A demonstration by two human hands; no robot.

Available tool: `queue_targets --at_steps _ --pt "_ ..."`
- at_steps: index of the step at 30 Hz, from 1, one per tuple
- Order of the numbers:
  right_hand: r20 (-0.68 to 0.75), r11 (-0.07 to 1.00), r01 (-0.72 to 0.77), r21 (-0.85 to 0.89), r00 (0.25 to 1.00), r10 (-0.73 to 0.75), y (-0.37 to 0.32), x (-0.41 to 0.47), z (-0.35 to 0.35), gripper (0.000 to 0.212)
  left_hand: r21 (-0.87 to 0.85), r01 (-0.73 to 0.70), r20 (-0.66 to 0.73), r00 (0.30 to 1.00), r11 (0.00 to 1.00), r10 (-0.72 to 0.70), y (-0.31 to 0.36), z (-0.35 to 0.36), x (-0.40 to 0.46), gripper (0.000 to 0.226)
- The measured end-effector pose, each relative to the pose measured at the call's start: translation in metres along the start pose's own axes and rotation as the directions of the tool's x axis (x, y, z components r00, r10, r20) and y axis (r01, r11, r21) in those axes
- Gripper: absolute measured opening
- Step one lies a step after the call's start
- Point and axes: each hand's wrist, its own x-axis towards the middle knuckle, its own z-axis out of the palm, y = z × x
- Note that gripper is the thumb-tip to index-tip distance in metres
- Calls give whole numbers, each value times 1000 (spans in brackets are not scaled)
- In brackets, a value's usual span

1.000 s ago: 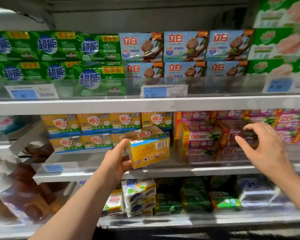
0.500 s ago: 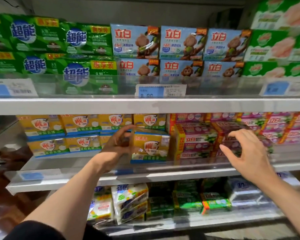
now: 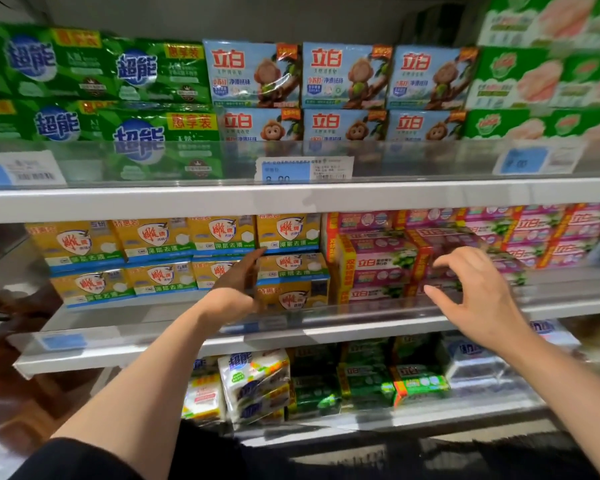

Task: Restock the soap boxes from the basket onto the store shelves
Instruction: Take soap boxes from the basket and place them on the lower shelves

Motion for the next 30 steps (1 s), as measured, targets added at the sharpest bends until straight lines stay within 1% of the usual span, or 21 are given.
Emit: queue_targets --at_steps 1,3,5,6,7,8,9,11,13,15,18,21,24,27,28,30 --pt "17 1000 -16 11 1000 16 0 -4 -4 28 -9 4 -56 998 1000 -4 5 4 -5 94" --pt "32 997 -62 36 998 60 1 -12 -18 27 -36 -46 -202 979 998 37 23 17 -18 87" --pt "25 992 -114 50 993 113 3 -22 -41 26 14 -123 -400 909 992 119 49 38 -35 74" --pt "13 989 -140 53 990 139 5 -28 -54 26 28 -177 -457 873 984 170 63 53 -44 69" --pt "-2 986 -160 52 987 160 9 -36 -70 26 18 -242 -463 858 970 223 77 70 -53 63" --pt "-19 984 -173 44 985 174 15 -45 -86 25 -10 -309 -420 864 951 277 89 88 -60 59" --pt "-32 983 -184 28 982 185 23 -55 -104 24 -26 -374 -347 873 927 343 102 108 -68 55" --pt "-38 977 -212 -31 977 211 41 -81 -142 25 -40 -481 -172 866 876 469 129 150 -82 47" --pt "-63 955 -279 -101 960 274 63 -116 -184 24 -117 -523 12 849 844 528 164 192 -92 38" --pt "-89 915 -375 -147 926 366 85 -157 -232 22 -226 -510 194 812 830 551 199 237 -101 32" --pt "-116 848 -474 -238 880 460 108 -227 -300 18 -323 -525 358 702 787 616 246 306 -115 30" --pt "-162 726 -607 -321 791 590 121 -301 -355 17 -402 -529 483 571 747 664 284 374 -140 32" --pt "-140 603 -686 -407 699 701 124 -370 -386 21 -437 -545 576 442 716 688 303 437 -162 41" --pt "-113 533 -725 -436 632 767 121 -422 -403 29 -372 -638 665 323 674 673 311 488 -171 57" --pt "-90 507 -736 -449 602 793 122 -436 -406 32 -332 -691 697 279 642 661 313 504 -172 64" --pt "-17 467 -737 -489 543 839 123 -462 -410 45 -233 -819 775 170 524 609 315 531 -174 81"
